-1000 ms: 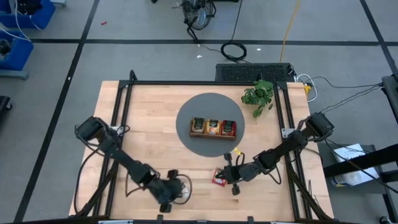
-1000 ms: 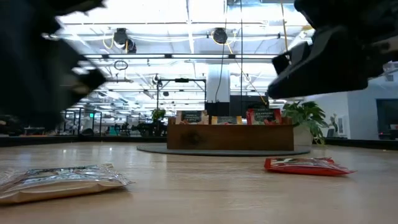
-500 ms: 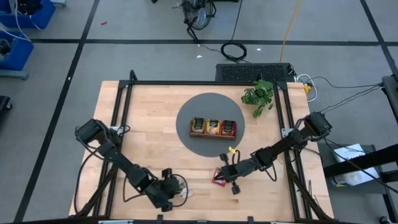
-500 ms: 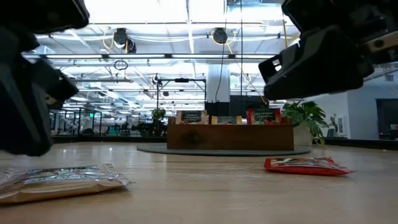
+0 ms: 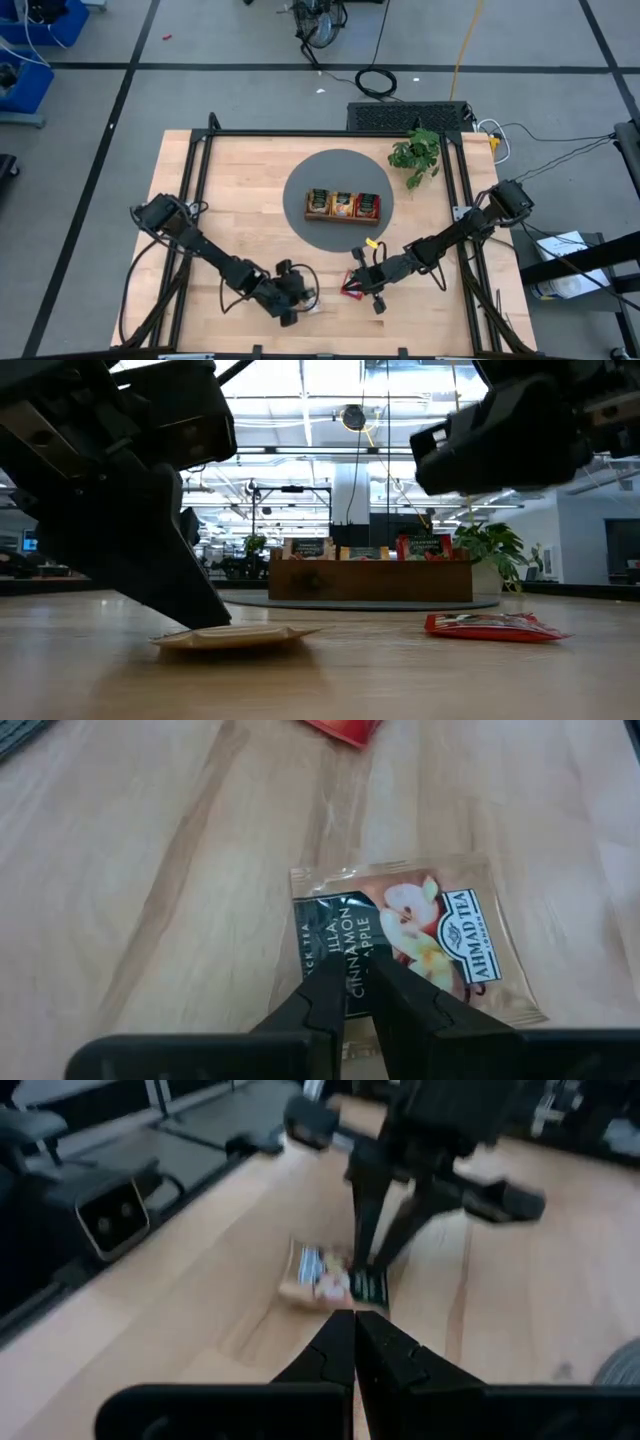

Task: Pick & Place Tea
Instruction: Put the brown tea bag into the left slot of the wooden organizer

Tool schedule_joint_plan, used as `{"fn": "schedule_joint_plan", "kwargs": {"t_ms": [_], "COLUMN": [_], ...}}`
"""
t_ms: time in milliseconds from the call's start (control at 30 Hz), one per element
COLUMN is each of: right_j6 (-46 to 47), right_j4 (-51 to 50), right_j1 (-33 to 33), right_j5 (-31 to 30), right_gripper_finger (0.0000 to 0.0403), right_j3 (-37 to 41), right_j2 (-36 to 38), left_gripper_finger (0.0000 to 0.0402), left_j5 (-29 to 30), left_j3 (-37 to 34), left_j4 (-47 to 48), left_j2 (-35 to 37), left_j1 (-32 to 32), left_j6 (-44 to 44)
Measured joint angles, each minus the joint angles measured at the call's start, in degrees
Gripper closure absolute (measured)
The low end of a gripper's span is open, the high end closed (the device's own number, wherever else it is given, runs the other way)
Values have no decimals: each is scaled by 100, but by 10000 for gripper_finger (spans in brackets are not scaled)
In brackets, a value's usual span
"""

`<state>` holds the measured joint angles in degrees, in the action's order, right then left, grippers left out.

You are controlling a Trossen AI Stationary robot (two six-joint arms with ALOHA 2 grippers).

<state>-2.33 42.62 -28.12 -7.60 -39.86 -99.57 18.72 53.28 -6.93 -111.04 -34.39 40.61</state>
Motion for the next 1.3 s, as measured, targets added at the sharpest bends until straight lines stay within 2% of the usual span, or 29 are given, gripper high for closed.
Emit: {"fn": "schedule_joint_plan", "kwargs": {"t_ms": [267, 433, 667, 1033, 1300], "right_j6": [-77, -138, -217, -378, -482], "right_j4": [49, 87, 923, 640, 390], "right_j1": [2, 2, -25, 0, 0], "right_j5": [2, 15, 173, 197, 476], "right_gripper_finger": [403, 403, 403, 403, 403], "right_j3": [-2, -2, -29, -684, -1033], "right_j2": [2, -10, -471, -1104, -1374], "left_gripper_finger": [346, 346, 346, 346, 346], "left_j5": [-10, 80, 15, -151, -29], "left_j3": [-31, -24, -20, -20, -11], "left_j4": [-46, -455, -680, -924, -999], "left_j2": [362, 405, 319, -117, -223], "left_j1": [-197, -419, -544, -311, 86], "left_j6": [-181, -203, 90, 68, -125]}}
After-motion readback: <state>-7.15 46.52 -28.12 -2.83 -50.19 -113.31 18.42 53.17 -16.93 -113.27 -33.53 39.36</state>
